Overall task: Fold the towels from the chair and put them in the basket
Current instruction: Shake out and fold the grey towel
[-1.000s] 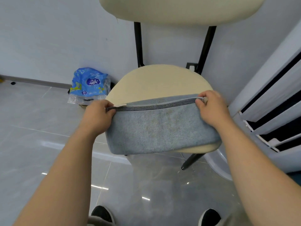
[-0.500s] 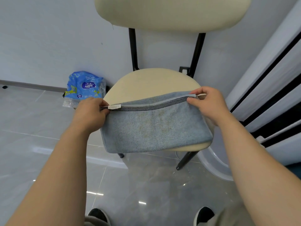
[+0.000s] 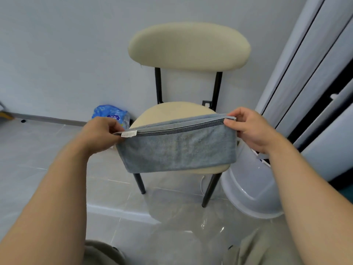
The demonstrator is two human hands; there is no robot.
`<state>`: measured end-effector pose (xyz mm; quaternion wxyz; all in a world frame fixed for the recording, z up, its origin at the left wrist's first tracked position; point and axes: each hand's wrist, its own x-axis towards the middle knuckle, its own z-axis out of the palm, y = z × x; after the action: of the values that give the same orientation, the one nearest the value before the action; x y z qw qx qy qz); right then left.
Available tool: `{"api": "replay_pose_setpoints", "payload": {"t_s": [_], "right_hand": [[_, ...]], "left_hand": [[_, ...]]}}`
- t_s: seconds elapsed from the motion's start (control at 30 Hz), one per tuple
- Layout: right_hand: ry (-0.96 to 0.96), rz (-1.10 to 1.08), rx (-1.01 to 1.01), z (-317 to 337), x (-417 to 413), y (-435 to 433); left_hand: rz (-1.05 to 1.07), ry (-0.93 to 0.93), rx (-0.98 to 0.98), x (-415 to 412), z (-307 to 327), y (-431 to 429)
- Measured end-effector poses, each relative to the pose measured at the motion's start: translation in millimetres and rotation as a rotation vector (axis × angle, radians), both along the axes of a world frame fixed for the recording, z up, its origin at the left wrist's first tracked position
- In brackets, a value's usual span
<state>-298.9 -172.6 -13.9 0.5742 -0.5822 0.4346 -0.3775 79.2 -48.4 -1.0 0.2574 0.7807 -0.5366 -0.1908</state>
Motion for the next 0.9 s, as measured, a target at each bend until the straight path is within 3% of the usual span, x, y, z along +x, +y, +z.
{"api": "replay_pose_setpoints", "payload": {"t_s": [0.1, 0.23, 0.47, 0.6, 0.77, 0.9], "right_hand": [[-0.003, -0.001, -0.022, 7, -9, 13], [0.272, 0.082, -0.121, 10, -15, 25], [0.664, 0.277, -0.078, 10, -20, 35], [0.641, 0.256, -0.077, 13, -14, 34], [0.592, 0.343, 0.062, 13, -13, 30], [0.478, 0.225, 0.094, 7, -6, 23]], "left_hand": [[-0.004, 0.1, -0.022, -2, 7, 14], [-0.023, 0.11, -0.013, -8, 12, 27], [-0.129, -0.164, 0.435, -9, 7, 41], [-0.096, -0.22, 0.464, -9, 6, 35], [-0.01, -0.232, 0.456, -4, 8, 24], [0.04, -0.144, 0.418, -4, 5, 14]]}}
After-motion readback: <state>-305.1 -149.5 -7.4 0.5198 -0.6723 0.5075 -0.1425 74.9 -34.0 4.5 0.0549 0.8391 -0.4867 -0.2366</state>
